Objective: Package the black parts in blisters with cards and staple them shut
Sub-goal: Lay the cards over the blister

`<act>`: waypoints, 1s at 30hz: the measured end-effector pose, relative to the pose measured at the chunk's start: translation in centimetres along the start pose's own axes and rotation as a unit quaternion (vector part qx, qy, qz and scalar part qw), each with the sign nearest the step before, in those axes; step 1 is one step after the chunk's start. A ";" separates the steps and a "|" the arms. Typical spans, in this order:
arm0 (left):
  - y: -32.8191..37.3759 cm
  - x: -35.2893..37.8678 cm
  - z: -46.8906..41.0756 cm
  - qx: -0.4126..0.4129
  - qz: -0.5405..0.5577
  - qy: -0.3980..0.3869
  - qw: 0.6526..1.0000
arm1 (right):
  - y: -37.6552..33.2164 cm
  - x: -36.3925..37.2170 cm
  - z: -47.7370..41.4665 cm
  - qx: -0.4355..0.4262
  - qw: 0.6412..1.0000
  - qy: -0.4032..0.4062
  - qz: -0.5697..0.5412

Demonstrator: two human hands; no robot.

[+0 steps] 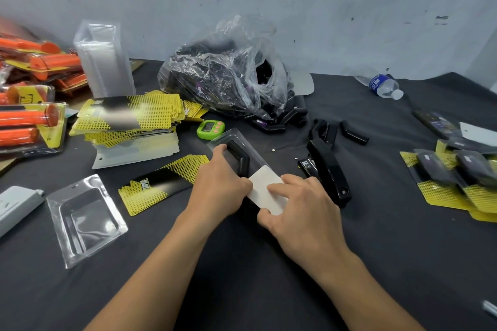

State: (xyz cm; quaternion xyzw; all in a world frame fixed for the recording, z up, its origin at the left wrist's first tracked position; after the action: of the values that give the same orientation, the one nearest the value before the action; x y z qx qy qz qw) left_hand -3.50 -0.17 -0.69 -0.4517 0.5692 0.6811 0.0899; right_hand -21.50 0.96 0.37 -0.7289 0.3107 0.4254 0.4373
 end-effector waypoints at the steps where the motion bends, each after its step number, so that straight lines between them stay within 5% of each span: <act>1: -0.1 0.0 0.0 0.000 -0.004 0.004 1.000 | 0.0 0.1 -0.1 -0.003 1.000 -0.001 -0.007; 5: -0.4 0.0 -0.2 -0.017 0.017 -0.006 1.000 | 0.2 0.3 -0.3 -0.001 0.998 0.003 -0.062; 9: -0.3 0.9 -0.1 -0.034 0.167 -0.069 0.983 | 0.5 0.6 -0.7 0.016 0.995 -0.002 -0.099; 17: -0.3 0.9 -0.7 0.044 0.200 -0.198 0.959 | 1.0 0.5 -1.8 0.087 0.985 -0.061 -0.134; 21: 0.1 0.2 -0.4 0.144 0.147 -0.244 0.948 | 3.0 0.1 -2.6 0.184 0.904 -0.080 -0.377; 24: 0.4 0.3 -0.3 0.132 0.174 -0.172 0.960 | 3.1 0.5 -2.6 0.218 0.859 -0.099 -0.452; 27: 0.2 1.0 -0.4 0.039 0.255 -0.099 0.961 | 3.0 0.5 -2.5 0.217 0.877 -0.060 -0.424; 30: 0.1 1.5 -0.3 -0.001 0.291 -0.109 0.951 | 2.7 0.5 -2.3 0.154 0.935 -0.036 -0.317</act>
State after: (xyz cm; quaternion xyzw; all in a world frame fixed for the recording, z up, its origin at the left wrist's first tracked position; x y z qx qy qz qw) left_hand -4.24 -1.05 -1.72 -0.1898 0.6615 0.7237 -0.0509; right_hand -22.69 -2.33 -0.45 -0.6973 0.1087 0.2377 0.6674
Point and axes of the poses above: each hand's wrist, its own z-axis away from the middle knuckle, its own x-axis out of the palm, y = z × x, the point moved 4 cm from there along -z, towards the middle knuckle, and after that the axes turned 1 degree about -z, right-handed, at the moved point
